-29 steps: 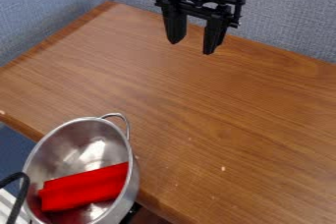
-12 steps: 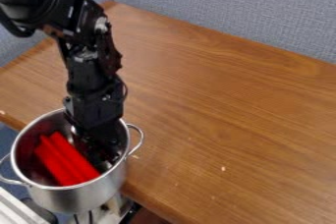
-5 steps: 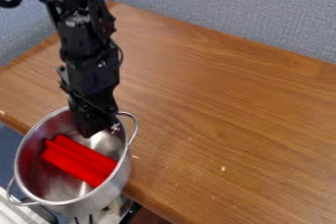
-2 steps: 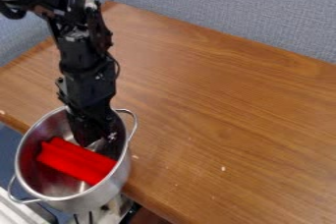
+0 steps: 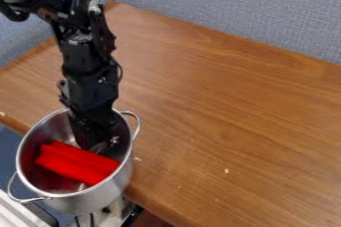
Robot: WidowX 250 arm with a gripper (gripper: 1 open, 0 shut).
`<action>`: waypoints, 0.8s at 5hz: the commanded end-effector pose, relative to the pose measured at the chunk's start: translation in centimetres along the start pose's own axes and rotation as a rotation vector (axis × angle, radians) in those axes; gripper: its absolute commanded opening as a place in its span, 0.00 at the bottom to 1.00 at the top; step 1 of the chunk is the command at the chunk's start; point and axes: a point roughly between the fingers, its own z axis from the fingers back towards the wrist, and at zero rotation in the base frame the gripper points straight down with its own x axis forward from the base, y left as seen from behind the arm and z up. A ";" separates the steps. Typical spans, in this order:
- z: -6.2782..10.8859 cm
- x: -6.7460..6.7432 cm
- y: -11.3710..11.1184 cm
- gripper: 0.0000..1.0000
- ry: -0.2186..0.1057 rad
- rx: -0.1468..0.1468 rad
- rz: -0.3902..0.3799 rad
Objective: Put the red object in the metal pot
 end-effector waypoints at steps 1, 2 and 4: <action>0.2 0.1 0.0 0.00 -0.004 0.014 -0.016; 0.4 0.2 -0.2 0.00 -0.013 0.014 -0.024; 0.9 0.4 -0.4 0.00 -0.036 0.011 -0.045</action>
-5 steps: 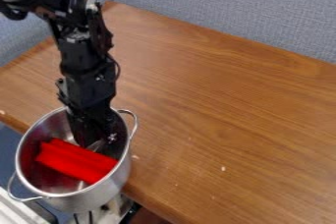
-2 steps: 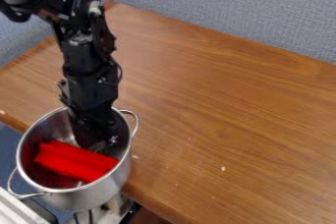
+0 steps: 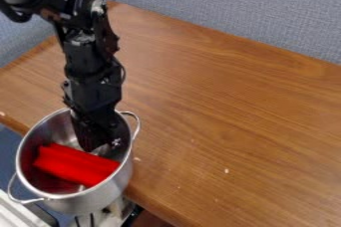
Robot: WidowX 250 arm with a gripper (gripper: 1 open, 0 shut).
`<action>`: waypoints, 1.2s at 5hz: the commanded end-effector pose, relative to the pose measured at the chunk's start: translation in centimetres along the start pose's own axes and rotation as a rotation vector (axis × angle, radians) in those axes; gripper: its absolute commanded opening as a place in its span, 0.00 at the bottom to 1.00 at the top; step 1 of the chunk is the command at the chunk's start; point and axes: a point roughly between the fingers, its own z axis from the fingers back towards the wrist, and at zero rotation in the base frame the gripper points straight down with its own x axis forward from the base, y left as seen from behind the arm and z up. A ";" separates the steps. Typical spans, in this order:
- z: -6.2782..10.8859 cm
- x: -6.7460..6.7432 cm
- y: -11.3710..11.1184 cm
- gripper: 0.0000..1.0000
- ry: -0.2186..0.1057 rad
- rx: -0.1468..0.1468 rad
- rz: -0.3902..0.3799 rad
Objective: Put the red object in the metal pot
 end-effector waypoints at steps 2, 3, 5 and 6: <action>0.5 0.3 -0.2 0.00 -0.037 0.013 -0.018; 0.5 0.3 -0.3 0.00 -0.039 0.009 -0.022; 0.3 0.1 -0.6 0.00 -0.039 -0.002 -0.029; 0.2 0.0 -0.8 0.00 -0.037 -0.010 -0.033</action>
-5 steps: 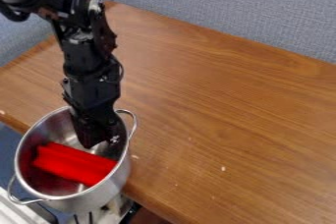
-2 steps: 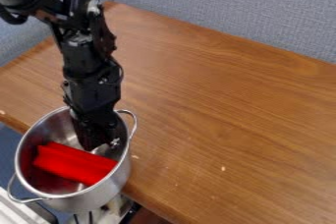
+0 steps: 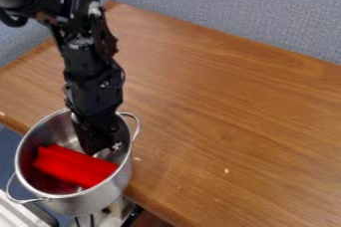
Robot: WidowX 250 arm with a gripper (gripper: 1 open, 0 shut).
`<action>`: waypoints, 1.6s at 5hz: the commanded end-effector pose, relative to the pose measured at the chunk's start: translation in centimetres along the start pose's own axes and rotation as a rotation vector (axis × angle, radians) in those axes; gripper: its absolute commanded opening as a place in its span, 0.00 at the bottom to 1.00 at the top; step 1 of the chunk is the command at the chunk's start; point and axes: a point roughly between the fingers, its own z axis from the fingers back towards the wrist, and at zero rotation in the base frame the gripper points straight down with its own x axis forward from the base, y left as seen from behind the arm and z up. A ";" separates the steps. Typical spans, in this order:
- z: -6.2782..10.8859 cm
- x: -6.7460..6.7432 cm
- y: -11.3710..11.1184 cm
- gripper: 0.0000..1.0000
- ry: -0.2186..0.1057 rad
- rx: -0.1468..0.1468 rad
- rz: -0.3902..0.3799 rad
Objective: Put the red object in the metal pot
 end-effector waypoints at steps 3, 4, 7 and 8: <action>0.4 0.4 0.1 1.00 -0.025 -0.014 -0.048; 0.5 0.6 0.1 1.00 -0.032 -0.017 -0.049; 0.2 0.9 0.3 1.00 -0.042 -0.032 -0.036; 0.2 1.0 0.3 1.00 -0.046 -0.036 -0.029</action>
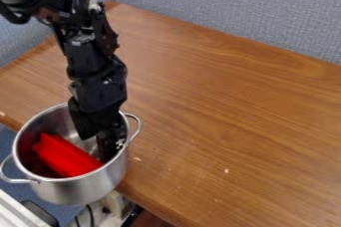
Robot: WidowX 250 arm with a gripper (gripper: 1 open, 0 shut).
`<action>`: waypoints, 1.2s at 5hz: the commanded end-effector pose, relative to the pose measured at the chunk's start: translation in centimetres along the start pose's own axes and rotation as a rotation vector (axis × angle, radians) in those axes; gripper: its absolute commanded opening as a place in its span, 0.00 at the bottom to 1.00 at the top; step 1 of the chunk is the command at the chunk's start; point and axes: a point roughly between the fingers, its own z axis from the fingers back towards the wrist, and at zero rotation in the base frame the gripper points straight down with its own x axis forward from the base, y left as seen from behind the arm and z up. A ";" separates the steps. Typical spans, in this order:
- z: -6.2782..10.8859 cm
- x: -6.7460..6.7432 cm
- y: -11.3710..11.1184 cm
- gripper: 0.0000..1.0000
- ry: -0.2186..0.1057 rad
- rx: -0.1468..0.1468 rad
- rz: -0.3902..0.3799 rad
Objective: Put the red object in the metal pot
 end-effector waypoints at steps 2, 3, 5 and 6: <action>0.1 0.2 0.6 1.00 -0.019 0.000 0.019; 0.0 0.2 0.7 1.00 -0.021 0.000 0.025; 0.1 0.3 0.8 1.00 -0.028 0.003 0.033; 0.3 0.3 0.7 0.00 -0.029 0.002 0.034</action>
